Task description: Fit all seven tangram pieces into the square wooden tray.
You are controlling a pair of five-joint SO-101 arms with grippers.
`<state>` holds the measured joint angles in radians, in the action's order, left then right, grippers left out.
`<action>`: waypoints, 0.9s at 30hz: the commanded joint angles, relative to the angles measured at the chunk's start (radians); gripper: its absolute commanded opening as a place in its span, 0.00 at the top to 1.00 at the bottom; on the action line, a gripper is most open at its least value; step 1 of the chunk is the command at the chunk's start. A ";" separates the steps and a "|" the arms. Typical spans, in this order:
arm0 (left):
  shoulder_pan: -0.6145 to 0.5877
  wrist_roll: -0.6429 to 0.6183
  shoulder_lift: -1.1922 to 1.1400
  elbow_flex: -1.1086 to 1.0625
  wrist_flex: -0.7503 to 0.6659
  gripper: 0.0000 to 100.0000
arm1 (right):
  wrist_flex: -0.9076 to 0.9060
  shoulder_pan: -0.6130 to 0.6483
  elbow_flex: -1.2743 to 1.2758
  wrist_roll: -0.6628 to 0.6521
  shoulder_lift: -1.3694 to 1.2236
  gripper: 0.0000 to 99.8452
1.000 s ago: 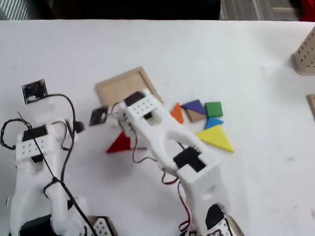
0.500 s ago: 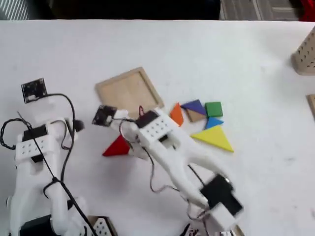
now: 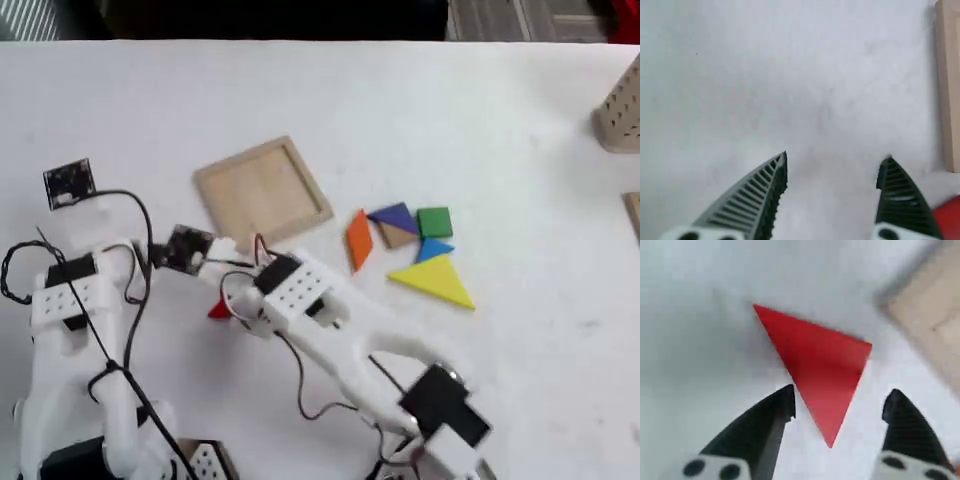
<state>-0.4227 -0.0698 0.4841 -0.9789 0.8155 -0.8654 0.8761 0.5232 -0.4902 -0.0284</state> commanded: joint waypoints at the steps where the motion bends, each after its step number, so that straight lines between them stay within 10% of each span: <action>1: 0.010 0.008 0.001 0.023 -0.017 0.71 | 0.012 -0.021 -0.083 -0.069 -0.090 0.73; 27: 0.010 0.008 0.001 0.025 -0.017 0.71 | -0.007 -0.025 -0.149 0.072 -0.130 0.73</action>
<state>-0.4227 -0.0698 0.4841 -0.9789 0.8155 -0.8730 0.8669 0.4281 -0.4212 -0.1358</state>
